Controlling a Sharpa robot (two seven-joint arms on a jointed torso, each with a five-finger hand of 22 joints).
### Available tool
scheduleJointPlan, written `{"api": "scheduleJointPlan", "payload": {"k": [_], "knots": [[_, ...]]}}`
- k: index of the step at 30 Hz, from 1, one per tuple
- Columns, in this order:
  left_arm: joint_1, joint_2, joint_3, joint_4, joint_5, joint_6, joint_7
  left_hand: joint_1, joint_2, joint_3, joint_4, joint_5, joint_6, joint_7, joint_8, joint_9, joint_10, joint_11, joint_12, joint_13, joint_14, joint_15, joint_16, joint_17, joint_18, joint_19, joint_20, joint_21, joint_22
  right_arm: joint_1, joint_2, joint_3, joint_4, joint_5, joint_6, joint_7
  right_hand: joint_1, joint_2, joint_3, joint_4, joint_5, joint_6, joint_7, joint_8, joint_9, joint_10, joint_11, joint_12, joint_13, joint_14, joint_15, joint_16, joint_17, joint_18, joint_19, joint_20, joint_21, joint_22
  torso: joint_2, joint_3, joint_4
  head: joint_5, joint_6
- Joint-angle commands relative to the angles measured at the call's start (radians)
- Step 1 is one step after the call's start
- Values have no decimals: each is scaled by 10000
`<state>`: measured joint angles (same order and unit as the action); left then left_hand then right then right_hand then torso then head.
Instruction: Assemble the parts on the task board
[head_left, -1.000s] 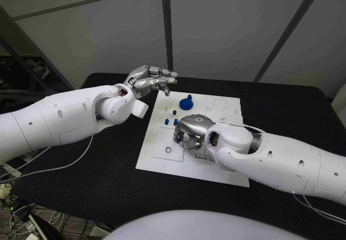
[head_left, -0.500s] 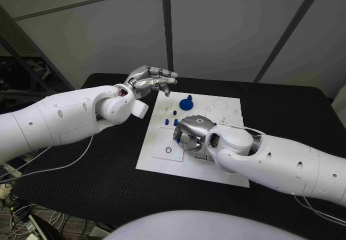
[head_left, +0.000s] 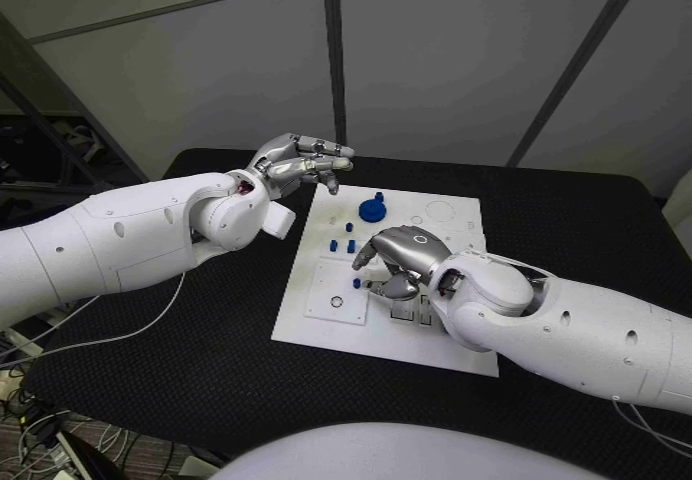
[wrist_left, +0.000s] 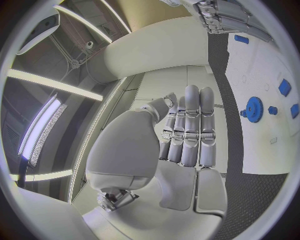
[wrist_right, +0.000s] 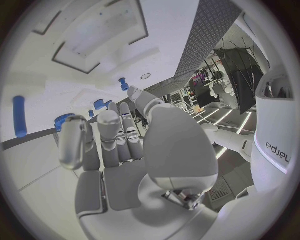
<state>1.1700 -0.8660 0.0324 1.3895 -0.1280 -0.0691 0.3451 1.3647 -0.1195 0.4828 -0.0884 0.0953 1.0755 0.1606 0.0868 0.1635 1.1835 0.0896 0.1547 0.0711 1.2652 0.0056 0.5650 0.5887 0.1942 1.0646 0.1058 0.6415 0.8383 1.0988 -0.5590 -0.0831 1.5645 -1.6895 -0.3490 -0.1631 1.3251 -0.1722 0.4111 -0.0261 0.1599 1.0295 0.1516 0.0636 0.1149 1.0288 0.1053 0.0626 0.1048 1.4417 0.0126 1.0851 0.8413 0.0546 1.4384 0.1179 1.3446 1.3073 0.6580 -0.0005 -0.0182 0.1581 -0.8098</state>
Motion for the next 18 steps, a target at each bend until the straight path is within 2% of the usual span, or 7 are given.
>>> {"api": "scheduleJointPlan", "payload": {"k": [1,3,6,10,12,15,18], "knots": [[14,-20,9,7,48,157,-5,19,88,-69,-2,-53,-51,-3,-40,-9,-77,23,-51,-14,85,14,-34,-9,-112,12,34,-32,-9,22,-316,12,303,459,-942,534,67,-44,-92,6,-24,-23,-13,8,-19,-12,-6,48,21,-35,-11,-39,-21,69,-5,5,-3,566,-6,-7,-9,-31,30],[14,-30,9,7,48,160,-9,19,88,-69,-2,-53,-51,-3,-40,-9,-77,23,-51,-14,85,14,-34,-9,-112,12,34,-32,-9,26,-603,27,530,577,-984,527,87,-27,-115,16,-24,-16,-16,11,-25,12,-11,60,33,-27,-15,-34,-21,65,8,2,10,579,-3,-5,-14,-43,51],[14,-43,8,10,48,168,-16,19,88,-69,-2,-53,-51,-3,-40,-9,-77,23,-51,-14,85,14,-34,-9,-112,12,34,-32,-9,33,-1020,229,795,749,-919,432,124,20,-134,35,-18,0,-13,16,-34,63,-21,81,54,-7,-21,-8,4,56,35,-4,40,608,-3,-8,-11,-117,99],[12,-60,7,15,48,178,-18,19,88,-69,-2,-53,-51,-3,-40,-9,-77,23,-51,-14,85,14,-34,-9,-112,12,34,-32,-9,42,-1624,681,1029,849,-641,148,203,80,-131,37,4,22,-10,20,-46,109,-29,92,73,13,-30,14,18,46,63,-12,70,637,-1,-9,-28,-269,175],[12,-57,7,20,48,188,-15,19,88,-69,-2,-53,-51,-3,-40,-9,-77,23,-51,-14,85,14,-34,-9,-112,12,34,-32,-9,67,-1957,950,1069,821,-355,-81,249,104,-123,29,15,29,-15,19,-52,135,-31,96,82,43,-33,90,117,23,117,-15,154,715,-4,-3,-34,-351,231],[11,-39,6,14,48,200,-16,20,88,-74,-4,-55,-50,-3,-41,-9,-77,23,-51,-13,85,15,-40,-10,-112,12,34,-37,-13,116,-2207,1105,968,715,-8,-305,274,83,-141,20,10,10,-42,8,-65,141,-30,90,85,55,-32,104,123,18,130,-18,170,730,-14,0,-31,-403,271],[11,-24,4,11,48,210,-18,20,89,-77,-5,-56,-49,-3,-42,-10,-77,23,-51,-13,85,15,-43,-11,-112,12,35,-41,-15,159,-2357,1181,783,663,187,-389,310,23,-215,19,-8,-102,-57,-22,-111,102,-21,54,80,60,-25,93,78,23,125,-18,147,712,-5,3,-14,-444,306]]}}
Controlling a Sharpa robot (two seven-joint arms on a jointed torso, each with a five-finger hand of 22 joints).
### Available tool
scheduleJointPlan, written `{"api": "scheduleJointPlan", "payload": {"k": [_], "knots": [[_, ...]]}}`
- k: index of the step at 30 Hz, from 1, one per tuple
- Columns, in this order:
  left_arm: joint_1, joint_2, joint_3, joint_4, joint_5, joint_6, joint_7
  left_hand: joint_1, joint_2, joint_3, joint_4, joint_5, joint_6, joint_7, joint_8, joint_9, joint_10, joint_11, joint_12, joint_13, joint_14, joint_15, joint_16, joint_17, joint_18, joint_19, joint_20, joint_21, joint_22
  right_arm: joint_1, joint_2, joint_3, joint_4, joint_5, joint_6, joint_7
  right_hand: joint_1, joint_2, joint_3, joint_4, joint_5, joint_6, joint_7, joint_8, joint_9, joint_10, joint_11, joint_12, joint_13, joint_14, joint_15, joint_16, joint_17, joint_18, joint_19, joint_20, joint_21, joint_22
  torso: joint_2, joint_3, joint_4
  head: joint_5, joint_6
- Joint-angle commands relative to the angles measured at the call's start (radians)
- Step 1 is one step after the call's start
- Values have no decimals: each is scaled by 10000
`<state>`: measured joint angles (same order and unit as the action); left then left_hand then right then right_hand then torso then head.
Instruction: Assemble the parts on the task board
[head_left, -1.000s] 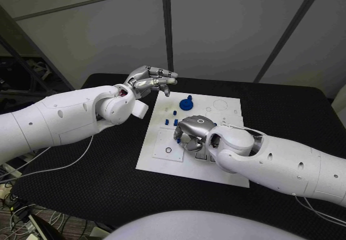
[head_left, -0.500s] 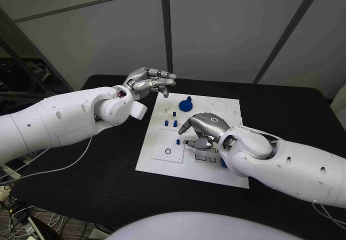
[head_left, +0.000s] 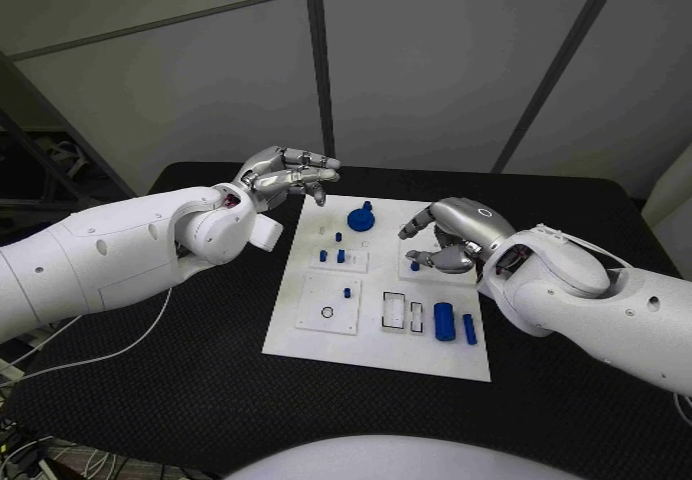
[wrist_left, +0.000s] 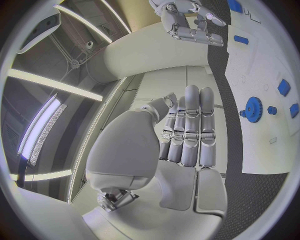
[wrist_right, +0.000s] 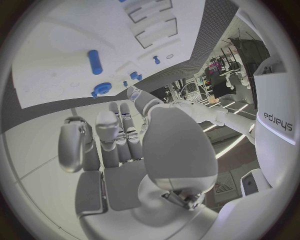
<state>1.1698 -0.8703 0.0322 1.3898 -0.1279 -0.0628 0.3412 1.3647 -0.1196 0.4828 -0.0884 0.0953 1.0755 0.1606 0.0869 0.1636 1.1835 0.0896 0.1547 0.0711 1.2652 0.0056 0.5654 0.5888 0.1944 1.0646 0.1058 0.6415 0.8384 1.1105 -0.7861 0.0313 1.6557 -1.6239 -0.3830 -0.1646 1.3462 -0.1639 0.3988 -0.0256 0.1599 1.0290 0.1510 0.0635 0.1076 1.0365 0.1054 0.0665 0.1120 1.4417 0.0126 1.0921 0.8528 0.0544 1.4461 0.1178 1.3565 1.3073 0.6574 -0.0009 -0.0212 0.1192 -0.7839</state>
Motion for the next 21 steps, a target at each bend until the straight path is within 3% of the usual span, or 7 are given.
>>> {"api": "scheduleJointPlan", "payload": {"k": [1,7,12,21], "knots": [[13,22,5,8,47,152,20,20,89,-77,-5,-56,-49,-4,-42,-11,-77,23,-51,-13,85,15,-47,-12,-114,13,35,-41,-16,58,-129,57,-209,-9,612,-397,130,-79,-135,16,-8,-184,-59,-28,-70,-30,-9,-12,-5,60,-17,20,-55,31,36,-12,-3,687,1,7,13,-59,52],[12,46,1,-11,47,162,27,20,89,-79,-5,-56,-48,-4,-43,-11,-77,23,-51,-13,84,15,-49,-12,-114,13,35,-43,-17,103,-178,109,-576,-118,1507,-487,215,-138,-456,135,-39,-300,-35,-3,-167,-305,43,-38,-74,74,25,62,-62,37,32,24,-46,661,4,0,22,-100,76],[12,66,-1,-20,47,172,27,20,89,-79,-5,-56,-48,-4,-43,-11,-77,23,-51,-13,84,15,-49,-12,-114,13,35,-43,-17,111,4,119,-834,-145,2370,-418,274,-166,-774,314,-83,-317,-123,0,-222,-415,69,-24,-110,68,47,65,-120,45,21,51,-88,634,21,6,26,-110,91],[12,83,-2,-43,48,177,27,20,89,-79,-5,-56,-48,-4,-43,-11,-77,23,-51,-13,84,15,-49,-12,-114,13,35,-43,-17,110,433,114,-1181,-173,2705,-296,500,-28,-867,406,-86,-385,-182,-6,-286,-266,43,48,-98,62,33,79,-159,51,19,46,-114,622,12,-1,15,-106,81]]}}
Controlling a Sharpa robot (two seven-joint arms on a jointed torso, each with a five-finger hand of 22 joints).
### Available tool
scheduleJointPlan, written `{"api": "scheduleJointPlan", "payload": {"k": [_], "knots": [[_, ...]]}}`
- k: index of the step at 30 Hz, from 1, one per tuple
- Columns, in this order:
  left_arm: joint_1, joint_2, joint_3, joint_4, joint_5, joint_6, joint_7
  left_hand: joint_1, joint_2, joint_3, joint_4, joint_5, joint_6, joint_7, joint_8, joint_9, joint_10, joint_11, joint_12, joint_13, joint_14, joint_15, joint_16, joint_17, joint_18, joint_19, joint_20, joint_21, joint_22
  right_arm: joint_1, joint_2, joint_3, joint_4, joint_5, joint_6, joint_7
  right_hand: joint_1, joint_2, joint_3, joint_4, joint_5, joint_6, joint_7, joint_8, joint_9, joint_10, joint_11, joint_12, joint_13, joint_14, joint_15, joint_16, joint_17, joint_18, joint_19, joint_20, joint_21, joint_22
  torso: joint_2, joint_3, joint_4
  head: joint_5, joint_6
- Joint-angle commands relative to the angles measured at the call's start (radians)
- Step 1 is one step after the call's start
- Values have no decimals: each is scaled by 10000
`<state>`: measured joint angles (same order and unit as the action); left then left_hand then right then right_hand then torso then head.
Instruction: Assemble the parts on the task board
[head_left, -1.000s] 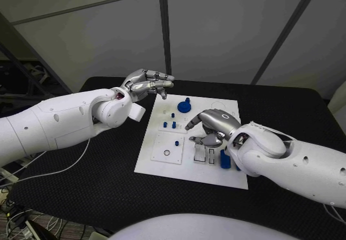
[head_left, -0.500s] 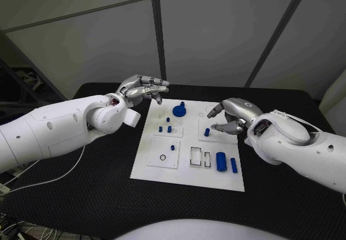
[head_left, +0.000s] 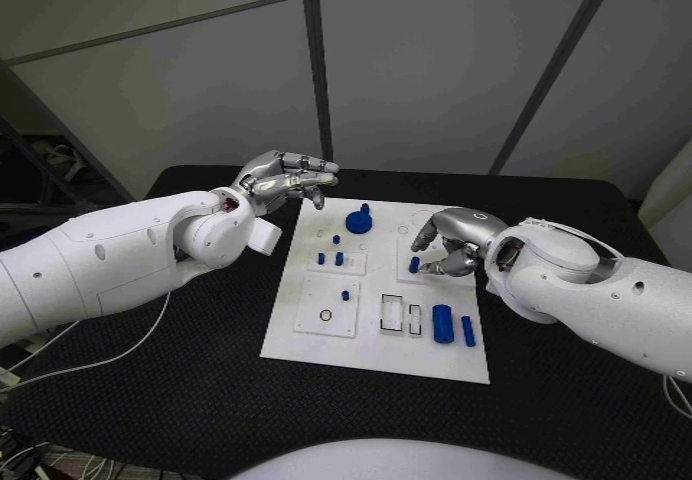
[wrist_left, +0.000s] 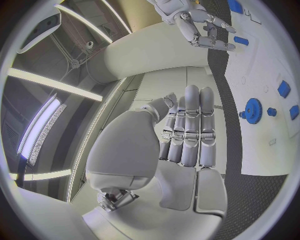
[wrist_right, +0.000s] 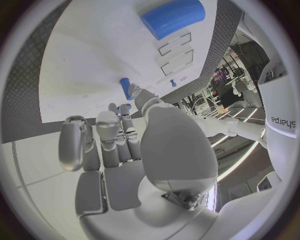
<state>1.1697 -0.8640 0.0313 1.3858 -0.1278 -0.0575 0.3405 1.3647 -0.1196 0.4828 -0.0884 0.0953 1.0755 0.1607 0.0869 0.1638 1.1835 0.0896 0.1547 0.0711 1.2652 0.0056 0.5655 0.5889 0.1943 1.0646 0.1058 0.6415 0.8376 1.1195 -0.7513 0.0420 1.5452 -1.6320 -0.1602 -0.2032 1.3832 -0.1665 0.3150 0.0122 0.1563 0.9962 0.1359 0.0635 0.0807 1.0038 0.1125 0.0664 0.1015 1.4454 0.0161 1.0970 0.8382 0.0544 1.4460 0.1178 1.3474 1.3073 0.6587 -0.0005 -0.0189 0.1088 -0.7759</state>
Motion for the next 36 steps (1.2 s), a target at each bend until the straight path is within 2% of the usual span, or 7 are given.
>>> {"api": "scheduleJointPlan", "payload": {"k": [1,10,15,19,28,33,36], "knots": [[14,24,6,-4,47,127,34,15,89,-84,-4,-57,-46,-4,-43,-13,-76,23,-51,-13,84,17,-53,-14,-114,13,37,-47,-12,19,130,5,-113,-93,457,102,167,30,-15,30,-42,-66,-30,-5,-26,111,-37,63,11,26,-10,35,-17,49,25,42,-18,628,-1,-6,-4,-10,0],[14,40,6,-18,47,129,29,1,91,-100,3,-61,-41,-3,-45,-13,-73,25,-49,-11,83,20,-64,-16,-115,13,40,-62,-22,16,386,-8,-323,-137,420,126,330,290,367,39,43,90,73,43,-49,854,-169,218,44,62,-104,163,72,21,94,-36,83,736,-1,-1,-3,11,-7],[14,46,6,-27,47,131,26,1,91,-100,3,-61,-41,-3,-45,-13,-73,25,-49,-11,83,20,-64,-16,-115,13,40,-62,-22,15,436,-12,-348,-251,558,78,391,419,824,15,61,540,62,179,23,1702,-341,392,108,141,-245,404,337,-50,249,-155,368,996,-2,5,-11,18,-19],[13,50,6,-32,47,129,28,1,91,-100,3,-61,-41,-3,-45,-13,-73,25,-49,-11,83,20,-64,-16,-115,13,40,-62,-22,15,455,-13,-357,-368,697,9,415,409,991,-62,59,827,-26,258,86,2093,-459,444,158,180,-328,545,499,-96,347,-241,554,1165,0,5,-8,6,-28],[13,25,6,-30,47,80,69,-22,112,-118,22,-59,-36,-3,-48,-15,-68,25,-47,-9,86,25,-78,-17,-116,15,46,-83,-36,13,511,-55,-404,-443,935,-69,404,359,1055,-112,53,905,-50,255,105,2164,-482,396,159,176,-349,559,496,-98,349,-273,560,1175,-4,3,-10,0,-15],[13,18,6,-26,47,78,70,-22,112,-118,22,-59,-36,-3,-48,-15,-68,25,-47,-9,86,25,-78,-17,-116,15,46,-83,-36,12,543,-68,-433,-451,884,-103,358,355,1081,-105,40,968,-61,264,120,2198,-488,365,158,178,-358,582,520,-104,359,-285,581,1195,-2,-4,-3,4,-29],[13,15,6,-26,47,75,71,-22,112,-118,22,-59,-36,-3,-48,-15,-68,25,-47,-9,86,25,-78,-17,-116,15,46,-83,-36,11,547,-72,-443,-461,655,-185,262,402,1124,-61,73,1119,-105,301,159,2327,-529,352,173,189,-393,640,588,-125,403,-311,665,1272,-7,-6,0,5,-15]]}}
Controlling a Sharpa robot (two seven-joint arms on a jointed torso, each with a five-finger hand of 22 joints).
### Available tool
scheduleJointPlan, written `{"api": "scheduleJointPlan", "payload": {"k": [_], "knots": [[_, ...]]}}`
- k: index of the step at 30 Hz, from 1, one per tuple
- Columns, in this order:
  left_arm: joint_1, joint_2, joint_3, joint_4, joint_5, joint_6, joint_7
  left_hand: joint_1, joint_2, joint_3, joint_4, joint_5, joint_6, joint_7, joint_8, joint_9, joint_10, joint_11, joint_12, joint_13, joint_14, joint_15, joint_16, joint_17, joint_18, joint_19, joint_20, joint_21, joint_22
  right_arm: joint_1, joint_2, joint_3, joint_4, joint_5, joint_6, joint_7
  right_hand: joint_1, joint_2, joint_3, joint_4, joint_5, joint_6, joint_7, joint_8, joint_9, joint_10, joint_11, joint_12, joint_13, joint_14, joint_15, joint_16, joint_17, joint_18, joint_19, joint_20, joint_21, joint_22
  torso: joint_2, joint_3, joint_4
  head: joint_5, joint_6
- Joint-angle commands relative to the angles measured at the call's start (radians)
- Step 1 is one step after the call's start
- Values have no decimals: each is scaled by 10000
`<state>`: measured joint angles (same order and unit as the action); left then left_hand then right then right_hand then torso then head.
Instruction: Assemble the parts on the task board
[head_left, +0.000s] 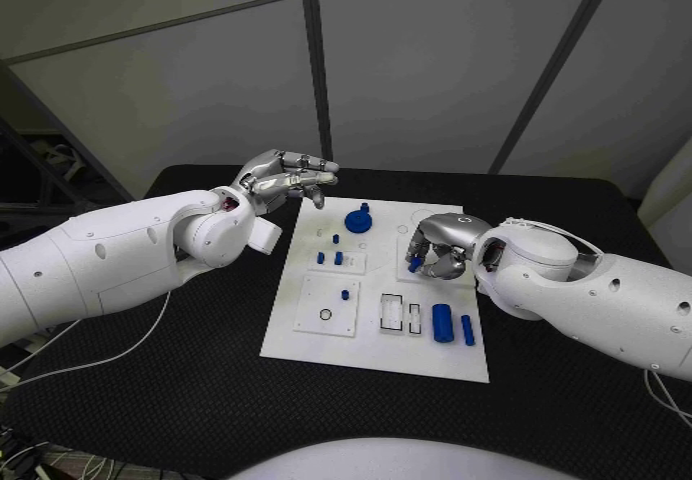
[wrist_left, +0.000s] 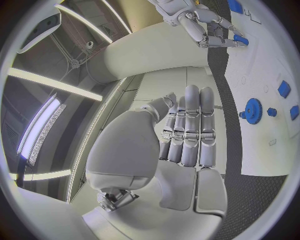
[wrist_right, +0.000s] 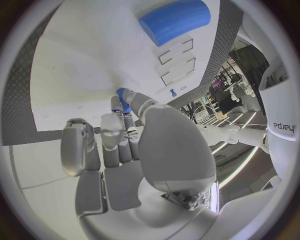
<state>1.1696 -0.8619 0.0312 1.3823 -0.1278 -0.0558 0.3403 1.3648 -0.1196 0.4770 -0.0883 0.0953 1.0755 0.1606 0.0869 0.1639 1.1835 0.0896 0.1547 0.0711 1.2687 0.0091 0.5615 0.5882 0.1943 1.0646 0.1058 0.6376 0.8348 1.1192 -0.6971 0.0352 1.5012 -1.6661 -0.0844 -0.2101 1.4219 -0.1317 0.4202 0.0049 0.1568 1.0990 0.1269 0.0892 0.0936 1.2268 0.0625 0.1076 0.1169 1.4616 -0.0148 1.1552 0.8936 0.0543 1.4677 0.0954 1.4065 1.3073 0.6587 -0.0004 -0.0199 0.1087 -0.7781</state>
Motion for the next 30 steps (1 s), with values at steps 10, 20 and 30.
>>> {"api": "scheduleJointPlan", "payload": {"k": [10,20,30], "knots": [[13,-18,7,13,46,61,74,-22,112,-60,21,-59,-36,-3,-49,-16,-68,25,-47,-9,50,-10,-38,-10,-116,15,46,-44,-8,11,-203,-6,247,-29,-2079,121,-341,221,119,67,814,660,-224,202,276,677,-240,-63,146,100,-273,345,355,-259,466,-267,598,1737,-3,5,-10,1,29],[13,-28,7,1,46,65,63,-22,112,-60,21,-59,-36,-3,-49,-16,-68,25,-47,-9,50,-10,-38,-10,-116,15,46,-44,-8,16,-705,20,1093,478,-2865,408,-389,217,106,79,900,685,-230,194,310,710,-246,-94,159,108,-278,386,400,-279,505,-280,673,1803,-2,1,11,7,36],[12,48,7,-32,46,71,31,-22,112,-60,21,-59,-36,-3,-49,-16,-68,25,-47,-9,50,-10,-38,-10,-116,15,46,-44,-8,12,67,-38,1824,975,-3108,971,-397,226,108,81,915,693,-235,191,322,717,-250,-107,163,98,-281,354,339,-283,512,-283,686,1815,5,-7,22,138,-27]]}}
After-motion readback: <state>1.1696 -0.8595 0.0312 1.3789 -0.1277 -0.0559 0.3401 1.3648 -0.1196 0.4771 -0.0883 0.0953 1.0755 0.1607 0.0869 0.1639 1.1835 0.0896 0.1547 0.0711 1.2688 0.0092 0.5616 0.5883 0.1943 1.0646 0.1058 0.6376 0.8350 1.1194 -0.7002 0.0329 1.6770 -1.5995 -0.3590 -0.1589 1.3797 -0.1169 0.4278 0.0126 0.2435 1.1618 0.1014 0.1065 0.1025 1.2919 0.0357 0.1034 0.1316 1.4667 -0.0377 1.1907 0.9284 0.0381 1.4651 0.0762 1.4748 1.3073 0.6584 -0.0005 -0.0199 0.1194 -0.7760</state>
